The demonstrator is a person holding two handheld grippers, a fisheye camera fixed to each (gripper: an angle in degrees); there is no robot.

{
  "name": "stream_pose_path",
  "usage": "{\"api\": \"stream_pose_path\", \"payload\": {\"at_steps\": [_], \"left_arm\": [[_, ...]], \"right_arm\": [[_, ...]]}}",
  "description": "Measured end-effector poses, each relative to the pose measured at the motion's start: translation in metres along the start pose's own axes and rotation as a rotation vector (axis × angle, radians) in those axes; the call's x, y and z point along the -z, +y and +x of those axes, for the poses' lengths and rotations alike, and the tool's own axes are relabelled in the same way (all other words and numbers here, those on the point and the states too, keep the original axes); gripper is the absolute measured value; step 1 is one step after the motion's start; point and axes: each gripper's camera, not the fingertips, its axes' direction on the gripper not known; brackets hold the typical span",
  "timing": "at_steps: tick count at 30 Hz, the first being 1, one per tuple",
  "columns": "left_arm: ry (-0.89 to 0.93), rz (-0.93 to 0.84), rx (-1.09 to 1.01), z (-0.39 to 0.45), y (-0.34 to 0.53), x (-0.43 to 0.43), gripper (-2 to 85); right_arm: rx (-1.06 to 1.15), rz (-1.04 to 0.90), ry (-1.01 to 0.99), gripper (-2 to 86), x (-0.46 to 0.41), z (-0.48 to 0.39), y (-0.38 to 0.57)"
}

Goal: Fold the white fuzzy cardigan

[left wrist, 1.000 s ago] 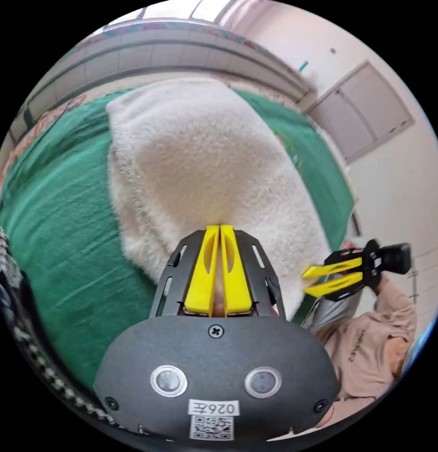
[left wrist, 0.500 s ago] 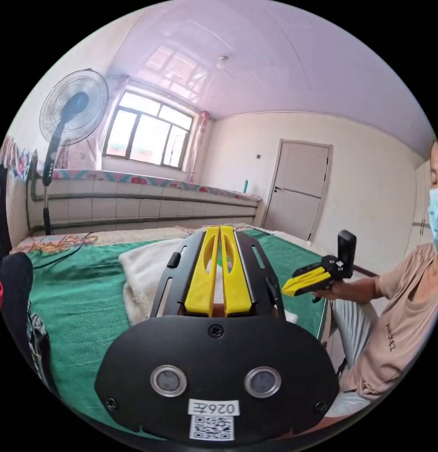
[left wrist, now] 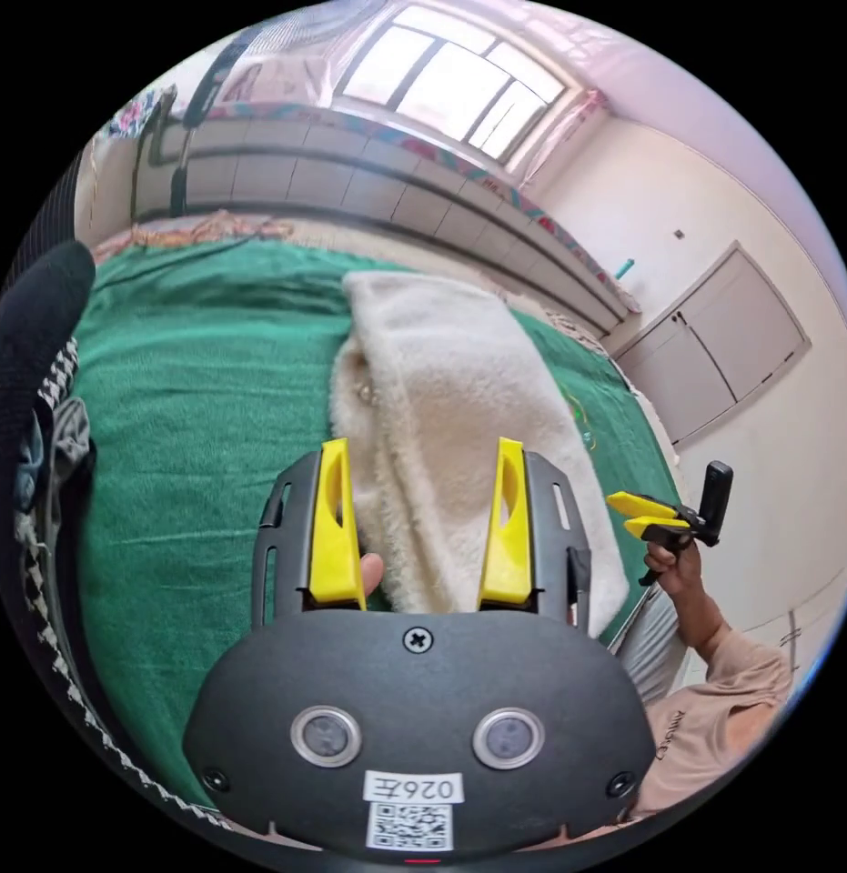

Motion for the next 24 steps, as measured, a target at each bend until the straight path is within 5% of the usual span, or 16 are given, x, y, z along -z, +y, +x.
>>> {"api": "stream_pose_path", "payload": {"at_steps": [6,11,24], "left_arm": [[-0.066,-0.065,-0.019,0.007,-0.015,-0.024,20.1],[0.189,-0.122,0.017,-0.006,-0.022,-0.043,11.4],[0.162,-0.082,-0.04,0.014,-0.03,-0.035,7.7]], "right_arm": [[-0.197,-0.027,-0.199,12.3,0.026,0.062,-0.048],[-0.214,-0.028,-0.409,12.1,0.052,0.07,-0.089],[-0.248,-0.068,-0.445,6.4,0.123,0.078,-0.146]]}}
